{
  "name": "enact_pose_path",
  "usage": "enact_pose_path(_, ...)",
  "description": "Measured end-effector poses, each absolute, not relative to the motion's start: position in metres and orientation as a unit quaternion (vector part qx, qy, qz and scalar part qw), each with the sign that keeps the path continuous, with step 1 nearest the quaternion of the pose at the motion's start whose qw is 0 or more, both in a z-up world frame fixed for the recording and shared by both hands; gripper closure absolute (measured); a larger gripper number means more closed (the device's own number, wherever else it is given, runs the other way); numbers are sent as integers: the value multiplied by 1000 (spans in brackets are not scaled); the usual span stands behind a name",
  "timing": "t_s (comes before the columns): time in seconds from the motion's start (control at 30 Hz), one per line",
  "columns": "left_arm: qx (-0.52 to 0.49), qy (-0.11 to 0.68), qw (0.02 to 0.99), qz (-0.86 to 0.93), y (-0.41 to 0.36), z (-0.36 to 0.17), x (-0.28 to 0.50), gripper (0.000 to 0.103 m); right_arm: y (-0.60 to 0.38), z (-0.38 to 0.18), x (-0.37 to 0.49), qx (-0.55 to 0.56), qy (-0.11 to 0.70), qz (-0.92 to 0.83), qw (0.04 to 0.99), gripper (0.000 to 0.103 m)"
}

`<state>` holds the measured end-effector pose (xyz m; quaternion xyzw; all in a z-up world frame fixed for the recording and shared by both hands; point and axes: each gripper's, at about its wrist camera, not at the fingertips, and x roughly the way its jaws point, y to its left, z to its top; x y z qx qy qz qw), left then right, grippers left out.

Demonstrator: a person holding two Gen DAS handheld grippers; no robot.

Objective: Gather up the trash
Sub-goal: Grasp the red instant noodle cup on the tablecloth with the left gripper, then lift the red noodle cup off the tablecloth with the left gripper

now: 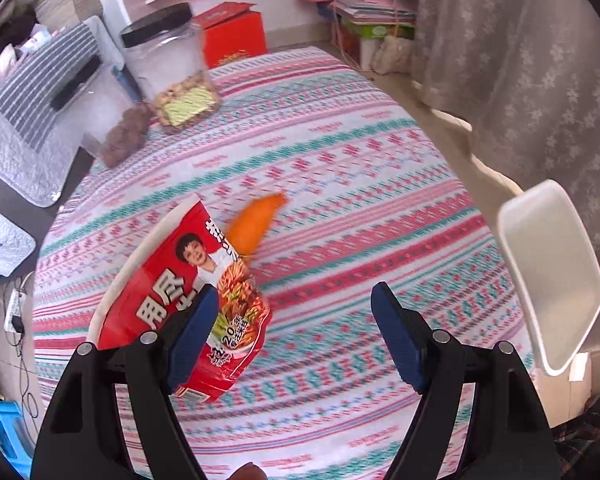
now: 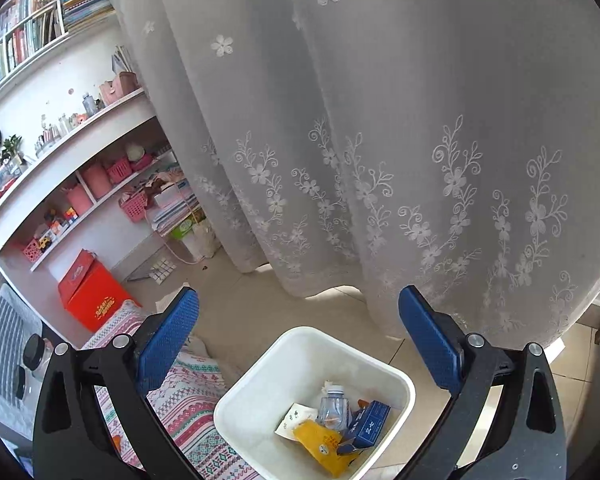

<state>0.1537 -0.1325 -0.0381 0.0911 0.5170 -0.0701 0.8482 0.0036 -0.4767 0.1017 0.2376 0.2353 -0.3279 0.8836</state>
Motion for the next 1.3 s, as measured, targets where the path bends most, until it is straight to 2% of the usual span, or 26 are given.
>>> enact_pose_path(0.23, 31, 541, 840, -2, -32, -30, 182, 26, -456, 102, 22, 228, 243, -303, 893, 7)
enact_pose_path(0.33, 34, 524, 851, 10, -16, -20, 173, 26, -447, 101, 31, 233, 249, -288, 895, 7)
enact_pose_path(0.53, 174, 478, 861, 1, -39, -10, 128, 25, -428, 100, 47, 232, 260, -259, 901, 7)
enact_pose_path(0.7, 147, 490, 859, 5, -32, -21, 105, 25, -416, 98, 56, 238, 266, -240, 903, 7)
enact_pose_path(0.83, 213, 474, 854, 0, -56, -36, 100, 25, -405, 95, 62, 236, 275, -225, 904, 7)
enact_pose_path(1.1, 267, 419, 867, 33, -86, -49, 113, 25, -404, 97, 63, 235, 273, -223, 906, 7)
enact_pose_path(1.17, 281, 407, 868, 48, -90, -55, 119, 40, -404, 97, 62, 235, 273, -223, 906, 7)
enact_pose_path(1.2, 270, 421, 865, 44, -87, -58, 124, 64, -404, 97, 63, 236, 272, -222, 906, 7)
enact_pose_path(1.23, 249, 439, 862, 38, -83, -61, 130, 76, -404, 97, 63, 235, 273, -221, 907, 7)
enact_pose_path(1.3, 203, 449, 870, 40, -68, -54, 137, 81, -403, 97, 64, 232, 273, -218, 908, 7)
